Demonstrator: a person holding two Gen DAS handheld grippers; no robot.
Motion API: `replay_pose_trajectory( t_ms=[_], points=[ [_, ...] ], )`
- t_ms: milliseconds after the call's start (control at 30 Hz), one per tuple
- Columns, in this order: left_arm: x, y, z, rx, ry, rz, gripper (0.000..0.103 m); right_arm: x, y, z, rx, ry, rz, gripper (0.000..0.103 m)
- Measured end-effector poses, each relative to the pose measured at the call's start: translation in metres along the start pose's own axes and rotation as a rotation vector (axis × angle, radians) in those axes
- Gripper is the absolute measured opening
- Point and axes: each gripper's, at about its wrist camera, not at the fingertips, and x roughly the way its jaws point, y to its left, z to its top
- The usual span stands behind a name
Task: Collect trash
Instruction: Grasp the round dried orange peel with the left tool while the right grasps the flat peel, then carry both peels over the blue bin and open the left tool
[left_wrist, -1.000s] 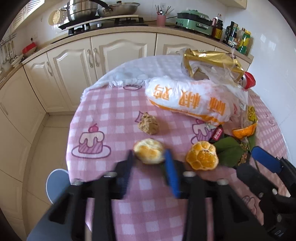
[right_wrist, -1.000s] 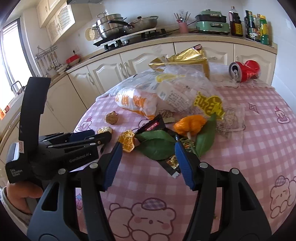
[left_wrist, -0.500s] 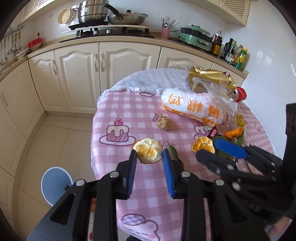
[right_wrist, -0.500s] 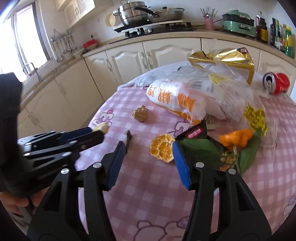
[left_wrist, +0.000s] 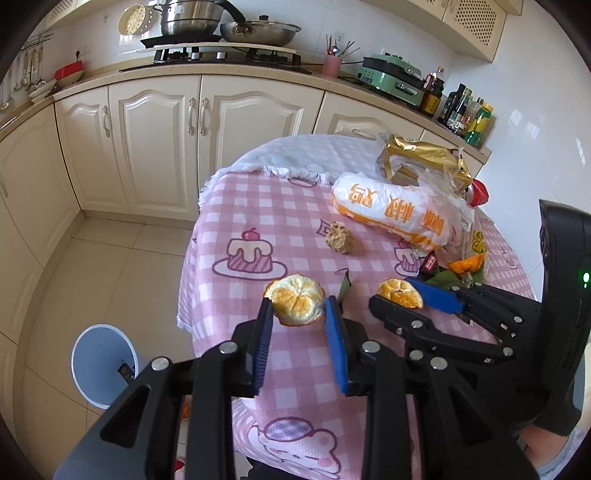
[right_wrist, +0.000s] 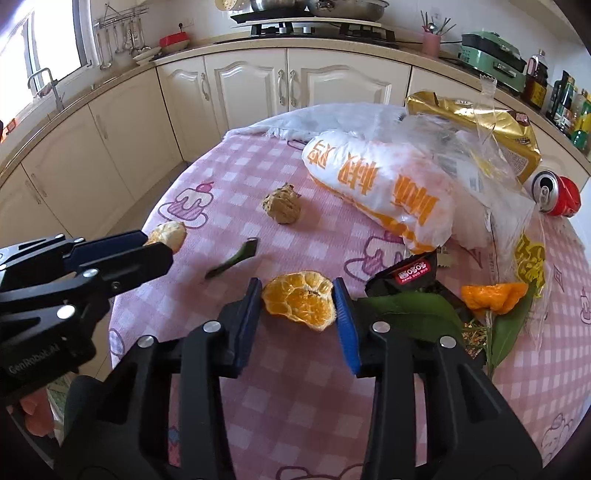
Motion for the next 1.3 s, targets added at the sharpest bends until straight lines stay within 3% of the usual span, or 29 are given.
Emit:
replay_pose_trajectory(
  t_ms=[133,300,533,733,933,1100,1300],
  points=[
    [-0.007,0.002,-0.001,-0.004,-0.007,-0.012,0.028,-0.012,-0.003,-0.002,0.026,-0.035,-0.01,0.037],
    [-0.024,0.009,-0.001,-0.016,-0.045,-0.031,0.028,-0.039,0.009,0.002,0.028,-0.096,0.036,0.037],
    [-0.061,0.058,-0.007,-0.093,-0.111,0.005,0.028,-0.049,0.071,0.026,-0.03,-0.154,0.164,0.037],
    [-0.085,0.147,-0.032,-0.207,-0.117,0.135,0.028,-0.001,0.154,0.043,-0.093,-0.097,0.312,0.037],
    [-0.083,0.254,-0.07,-0.362,-0.054,0.254,0.028,0.076,0.244,0.049,-0.166,0.012,0.422,0.037],
    [-0.06,0.336,-0.097,-0.475,0.01,0.329,0.028,0.143,0.298,0.046,-0.213,0.11,0.451,0.037],
    [-0.022,0.395,-0.106,-0.529,0.064,0.34,0.028,0.199,0.333,0.05,-0.228,0.156,0.452,0.037]
  ],
)
